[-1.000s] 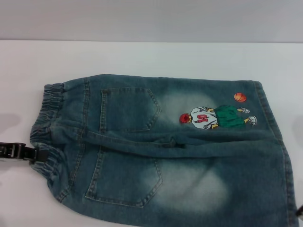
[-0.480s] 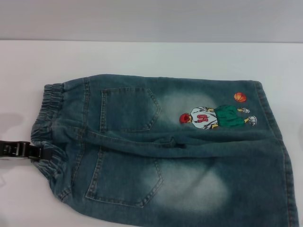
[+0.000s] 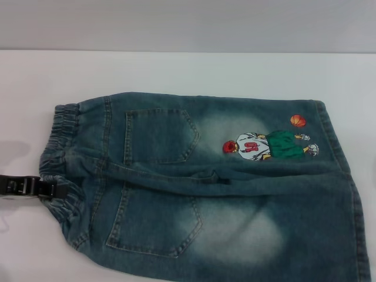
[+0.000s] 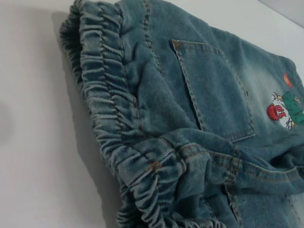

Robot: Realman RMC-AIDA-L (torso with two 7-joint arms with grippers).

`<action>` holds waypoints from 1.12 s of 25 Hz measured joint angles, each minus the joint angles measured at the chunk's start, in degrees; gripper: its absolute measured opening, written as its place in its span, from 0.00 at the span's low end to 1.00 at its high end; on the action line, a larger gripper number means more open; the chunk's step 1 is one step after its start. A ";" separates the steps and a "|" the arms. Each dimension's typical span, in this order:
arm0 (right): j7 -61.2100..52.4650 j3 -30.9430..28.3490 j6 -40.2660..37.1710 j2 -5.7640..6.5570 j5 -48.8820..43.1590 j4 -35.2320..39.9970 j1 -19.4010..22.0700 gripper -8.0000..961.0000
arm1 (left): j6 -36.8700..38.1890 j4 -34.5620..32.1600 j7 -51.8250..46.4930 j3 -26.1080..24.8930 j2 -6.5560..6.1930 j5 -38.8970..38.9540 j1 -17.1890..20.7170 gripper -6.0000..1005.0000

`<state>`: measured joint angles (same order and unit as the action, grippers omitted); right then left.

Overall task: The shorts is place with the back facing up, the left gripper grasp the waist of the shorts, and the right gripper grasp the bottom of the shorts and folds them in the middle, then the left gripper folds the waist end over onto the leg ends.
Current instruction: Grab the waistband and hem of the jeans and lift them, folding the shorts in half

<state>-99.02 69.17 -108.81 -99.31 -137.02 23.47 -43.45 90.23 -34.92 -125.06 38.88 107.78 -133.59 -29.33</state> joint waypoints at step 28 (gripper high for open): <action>-3.13 -0.22 4.03 -3.84 -5.26 3.54 0.41 0.74 | 0.02 -0.07 0.00 -0.56 0.35 0.00 0.30 0.05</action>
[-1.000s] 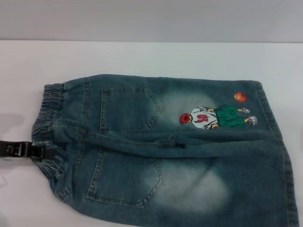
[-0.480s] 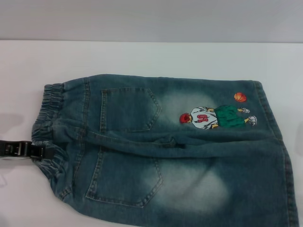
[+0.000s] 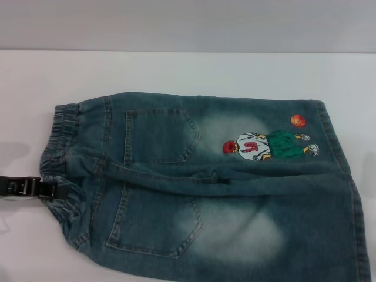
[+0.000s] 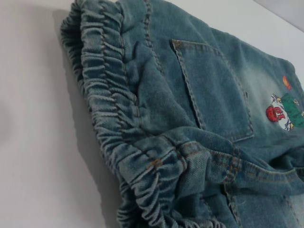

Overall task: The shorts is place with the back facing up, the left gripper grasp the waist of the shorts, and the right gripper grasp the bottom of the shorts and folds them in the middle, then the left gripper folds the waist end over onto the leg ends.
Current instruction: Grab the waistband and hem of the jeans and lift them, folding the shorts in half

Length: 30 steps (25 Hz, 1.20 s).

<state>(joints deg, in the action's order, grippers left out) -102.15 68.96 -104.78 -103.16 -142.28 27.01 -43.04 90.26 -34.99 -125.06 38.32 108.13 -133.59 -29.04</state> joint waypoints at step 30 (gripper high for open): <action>-0.07 -0.33 0.28 -2.61 -0.71 3.12 0.11 0.74 | 0.71 0.07 -0.26 0.13 0.15 0.00 -0.32 0.05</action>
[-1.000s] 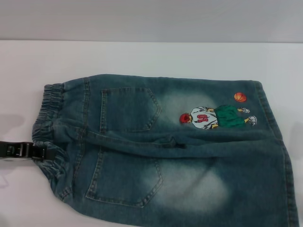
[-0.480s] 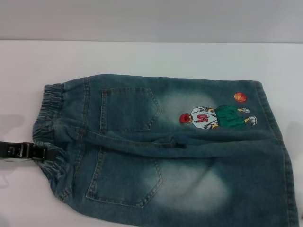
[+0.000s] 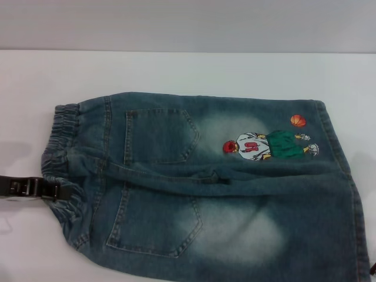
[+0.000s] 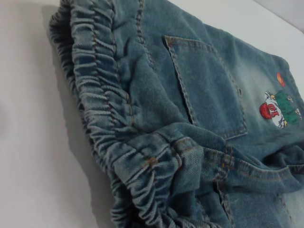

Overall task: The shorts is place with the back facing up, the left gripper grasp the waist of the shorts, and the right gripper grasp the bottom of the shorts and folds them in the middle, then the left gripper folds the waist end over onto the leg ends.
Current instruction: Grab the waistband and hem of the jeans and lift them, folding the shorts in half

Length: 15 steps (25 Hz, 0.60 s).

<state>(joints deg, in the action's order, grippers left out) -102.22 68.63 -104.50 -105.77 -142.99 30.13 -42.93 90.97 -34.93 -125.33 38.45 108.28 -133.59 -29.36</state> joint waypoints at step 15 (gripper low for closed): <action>0.07 -0.08 -0.33 -0.70 0.36 2.76 -0.34 0.74 | 0.00 0.08 0.25 -0.04 0.18 0.00 0.10 0.06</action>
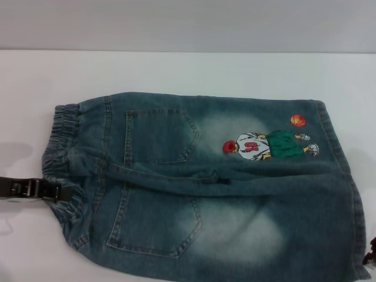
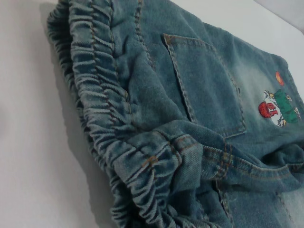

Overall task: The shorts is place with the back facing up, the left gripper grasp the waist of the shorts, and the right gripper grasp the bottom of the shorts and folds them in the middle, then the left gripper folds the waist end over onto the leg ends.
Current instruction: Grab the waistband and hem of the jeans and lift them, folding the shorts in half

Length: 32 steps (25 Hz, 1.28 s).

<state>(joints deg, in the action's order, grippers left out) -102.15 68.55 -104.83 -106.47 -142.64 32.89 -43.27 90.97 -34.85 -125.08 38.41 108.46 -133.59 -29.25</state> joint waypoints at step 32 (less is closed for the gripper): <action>0.26 0.05 -0.52 -2.52 -1.41 3.40 -0.65 0.74 | -0.03 -0.13 0.01 -0.09 0.34 0.00 0.41 0.06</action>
<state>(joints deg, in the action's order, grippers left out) -101.89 68.60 -105.35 -108.99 -144.05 36.29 -43.92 90.94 -34.98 -125.06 38.32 108.80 -133.59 -28.84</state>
